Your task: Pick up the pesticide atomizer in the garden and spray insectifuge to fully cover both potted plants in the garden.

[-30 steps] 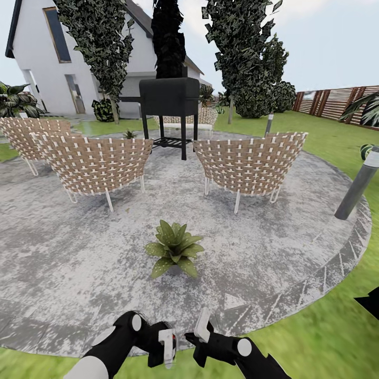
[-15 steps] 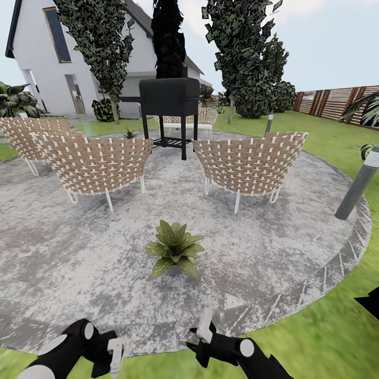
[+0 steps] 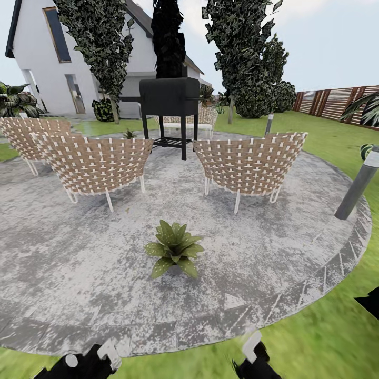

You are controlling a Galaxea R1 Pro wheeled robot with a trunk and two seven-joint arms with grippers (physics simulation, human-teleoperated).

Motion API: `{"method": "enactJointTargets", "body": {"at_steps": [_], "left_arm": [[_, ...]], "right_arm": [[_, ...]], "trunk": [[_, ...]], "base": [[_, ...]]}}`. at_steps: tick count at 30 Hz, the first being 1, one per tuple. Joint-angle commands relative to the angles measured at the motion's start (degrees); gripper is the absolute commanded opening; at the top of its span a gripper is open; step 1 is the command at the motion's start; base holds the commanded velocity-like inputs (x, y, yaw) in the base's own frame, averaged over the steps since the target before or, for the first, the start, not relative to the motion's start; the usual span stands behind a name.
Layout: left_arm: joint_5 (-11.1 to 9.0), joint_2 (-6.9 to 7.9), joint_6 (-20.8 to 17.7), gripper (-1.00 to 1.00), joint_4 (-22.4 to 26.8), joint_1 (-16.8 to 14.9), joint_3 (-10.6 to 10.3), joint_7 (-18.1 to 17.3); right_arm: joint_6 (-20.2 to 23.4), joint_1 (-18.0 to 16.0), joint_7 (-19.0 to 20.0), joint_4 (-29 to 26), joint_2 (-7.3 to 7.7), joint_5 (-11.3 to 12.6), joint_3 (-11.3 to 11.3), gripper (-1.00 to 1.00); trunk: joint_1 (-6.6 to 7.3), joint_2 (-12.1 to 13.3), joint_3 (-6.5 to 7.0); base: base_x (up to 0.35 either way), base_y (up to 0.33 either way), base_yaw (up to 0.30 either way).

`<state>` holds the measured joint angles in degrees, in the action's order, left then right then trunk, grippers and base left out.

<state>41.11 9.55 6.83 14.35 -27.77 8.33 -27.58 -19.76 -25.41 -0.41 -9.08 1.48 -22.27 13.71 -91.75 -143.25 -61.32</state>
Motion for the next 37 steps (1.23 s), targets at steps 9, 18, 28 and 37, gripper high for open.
{"method": "enactJointTargets", "body": {"at_steps": [9,18,28,37], "left_arm": [[-31.39,0.14,14.56,-1.0,-4.08,7.65,1.25,19.92],[-34.61,-0.05,16.89,-1.0,-5.09,9.74,1.25,20.81],[-34.41,0.11,16.85,-1.0,-5.32,9.8,1.25,20.88],[-34.6,-0.26,16.93,-1.0,-7.13,9.84,1.15,20.92]], "right_arm": [[-2.86,0.64,-13.08,7.48,0.19,23.04,0.29,1.0],[-3.24,1.75,-13.09,7.49,-0.47,24.1,0.42,1.0],[-3.01,1.77,-12.96,7.59,-1.29,23.98,0.44,1.0],[-2.99,1.77,-12.95,7.59,-1.3,23.98,0.44,1.0]], "trunk": [[0.02,-0.02,-0.04],[0.02,-0.02,-0.04],[0.02,-0.02,-0.04],[0.02,-0.02,-0.04]], "base": [[0.0,0.0,0.0],[0.0,0.0,0.0],[0.0,0.0,0.0],[0.0,0.0,0.0]]}}
